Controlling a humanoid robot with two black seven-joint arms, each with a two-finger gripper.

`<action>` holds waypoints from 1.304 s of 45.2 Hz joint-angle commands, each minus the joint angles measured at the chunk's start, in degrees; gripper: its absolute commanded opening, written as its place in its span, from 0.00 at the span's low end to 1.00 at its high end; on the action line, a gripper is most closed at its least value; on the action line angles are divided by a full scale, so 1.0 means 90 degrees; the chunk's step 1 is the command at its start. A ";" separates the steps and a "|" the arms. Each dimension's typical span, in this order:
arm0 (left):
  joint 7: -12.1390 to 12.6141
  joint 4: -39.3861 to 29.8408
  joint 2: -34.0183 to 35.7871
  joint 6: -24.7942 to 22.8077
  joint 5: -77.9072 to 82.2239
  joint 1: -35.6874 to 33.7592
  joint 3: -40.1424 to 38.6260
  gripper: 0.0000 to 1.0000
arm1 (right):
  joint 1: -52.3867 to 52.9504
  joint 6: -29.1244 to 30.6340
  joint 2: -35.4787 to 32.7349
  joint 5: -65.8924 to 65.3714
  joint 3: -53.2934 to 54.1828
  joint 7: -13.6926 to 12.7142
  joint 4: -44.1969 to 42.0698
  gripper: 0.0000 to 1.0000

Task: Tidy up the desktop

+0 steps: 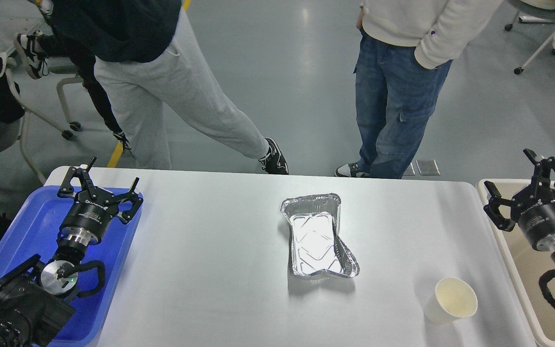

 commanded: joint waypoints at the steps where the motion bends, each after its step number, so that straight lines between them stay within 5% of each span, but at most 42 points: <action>1: 0.0009 0.0001 -0.0001 0.0000 0.0008 -0.0010 0.0000 1.00 | -0.0394 0.0000 -0.0951 -0.0089 -0.0460 -0.0647 0.1053 1.00; 11: 0.0009 0.0001 -0.0001 0.0000 0.0018 -0.0010 0.0000 1.00 | -0.0501 0.0059 -0.2542 -0.1035 -0.1543 -0.0617 0.2127 1.00; 16: 0.0009 -0.0009 -0.0001 0.0000 0.0018 -0.0010 0.0000 1.00 | -0.0404 0.0595 -0.3021 -0.1651 -0.1837 -0.0559 0.2460 1.00; 41: 0.0009 -0.0009 -0.0001 0.0000 0.0018 -0.0010 0.0000 1.00 | -0.0384 0.0830 -0.3832 -0.5039 -0.2609 -0.0529 0.3251 0.99; 59: 0.0009 -0.0009 -0.0001 0.0000 0.0008 -0.0010 0.0000 1.00 | -0.0365 0.0840 -0.4213 -0.6026 -0.3585 -0.0529 0.3564 1.00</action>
